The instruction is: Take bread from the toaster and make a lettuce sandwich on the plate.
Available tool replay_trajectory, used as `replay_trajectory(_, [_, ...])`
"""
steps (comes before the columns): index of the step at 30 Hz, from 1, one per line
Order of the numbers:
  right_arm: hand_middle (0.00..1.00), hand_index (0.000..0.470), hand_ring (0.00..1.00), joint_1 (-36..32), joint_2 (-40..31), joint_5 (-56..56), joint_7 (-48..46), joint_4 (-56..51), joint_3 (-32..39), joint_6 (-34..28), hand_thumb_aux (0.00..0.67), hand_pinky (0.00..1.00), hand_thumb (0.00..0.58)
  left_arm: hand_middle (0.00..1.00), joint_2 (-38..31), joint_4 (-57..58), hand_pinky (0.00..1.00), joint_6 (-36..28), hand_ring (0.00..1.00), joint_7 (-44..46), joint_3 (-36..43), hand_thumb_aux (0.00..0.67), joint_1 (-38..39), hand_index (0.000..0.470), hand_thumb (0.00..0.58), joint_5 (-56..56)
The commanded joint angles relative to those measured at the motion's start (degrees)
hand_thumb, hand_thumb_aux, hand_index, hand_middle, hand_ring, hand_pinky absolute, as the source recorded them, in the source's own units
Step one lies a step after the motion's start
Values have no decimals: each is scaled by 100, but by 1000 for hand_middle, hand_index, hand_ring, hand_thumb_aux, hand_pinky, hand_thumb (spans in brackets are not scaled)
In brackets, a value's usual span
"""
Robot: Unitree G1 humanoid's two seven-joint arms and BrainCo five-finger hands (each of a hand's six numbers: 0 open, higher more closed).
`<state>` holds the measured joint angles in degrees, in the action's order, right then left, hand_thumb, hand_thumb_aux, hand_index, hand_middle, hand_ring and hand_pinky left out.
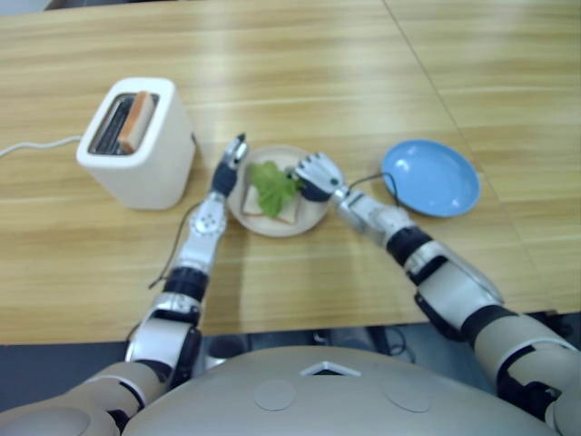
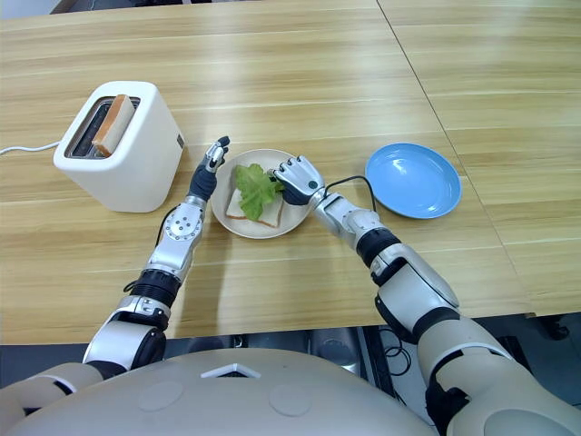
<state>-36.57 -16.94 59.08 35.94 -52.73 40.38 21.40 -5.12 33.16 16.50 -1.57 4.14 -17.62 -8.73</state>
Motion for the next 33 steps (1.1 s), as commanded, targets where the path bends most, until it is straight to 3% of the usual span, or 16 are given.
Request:
replay_trajectory(1, [0, 148, 0, 163, -337, 118, -148, 571, 62, -114, 215, 0, 313, 0, 1, 94, 0, -39, 0, 1, 23, 0, -7, 0, 0, -34])
replay_trajectory(2, [0, 0, 0, 239, -462, 123, -235, 784, 51, -138, 0, 0, 0, 0, -6, 103, 0, -38, 0, 1, 22, 0, -15, 0, 0, -33])
replay_trajectory(11, [0, 0, 0, 1141, -2188, 293, -1509, 3139, -487, -691, 0, 0, 0, 0, -33, 19, 0, -49, 0, -46, 62, 0, 9, 0, 0, -96])
replay_trajectory(15, [0, 0, 0, 1738, -3328, -8, -2266, 4354, -1373, -923, 0, 0, 0, 0, -123, -392, 0, -94, 0, -123, 122, 0, 117, 0, 0, -263])
replay_trajectory(18, [0, 0, 0, 2138, -3799, -521, -2450, 4987, -2231, -974, 0, 0, 0, 0, -278, -1424, 0, -206, 0, -231, 186, 0, 380, 0, 0, -647])
replay_trajectory(22, [0, 0, 0, 2591, -3604, -1528, -2285, 5375, -3252, -805, 0, 0, 0, 0, -594, -3966, 0, -607, 0, -240, -21, 0, 792, 0, 0, -1418])
replay_trajectory(25, [0, 0, 0, 2893, -3154, -2056, -2153, 5309, -3594, -642, 0, 0, 0, 0, -1146, -5550, 0, -1066, 0, -195, -441, 0, 846, 0, 0, -2788])
replay_trajectory(29, [0, 0, 0, 3123, -2730, -2228, -2072, 4961, -3684, -508, 0, 0, 0, 0, -1837, -5946, 0, -1655, 0, -115, -1079, 0, 856, 0, 0, -3750])
replay_trajectory(33, [0, 0, 0, 3200, -2540, -2327, -2065, 4755, -3773, -344, 0, 0, 0, 0, -2429, -5379, 0, -2268, 0, -104, -1393, 0, 995, 0, 0, -4613])
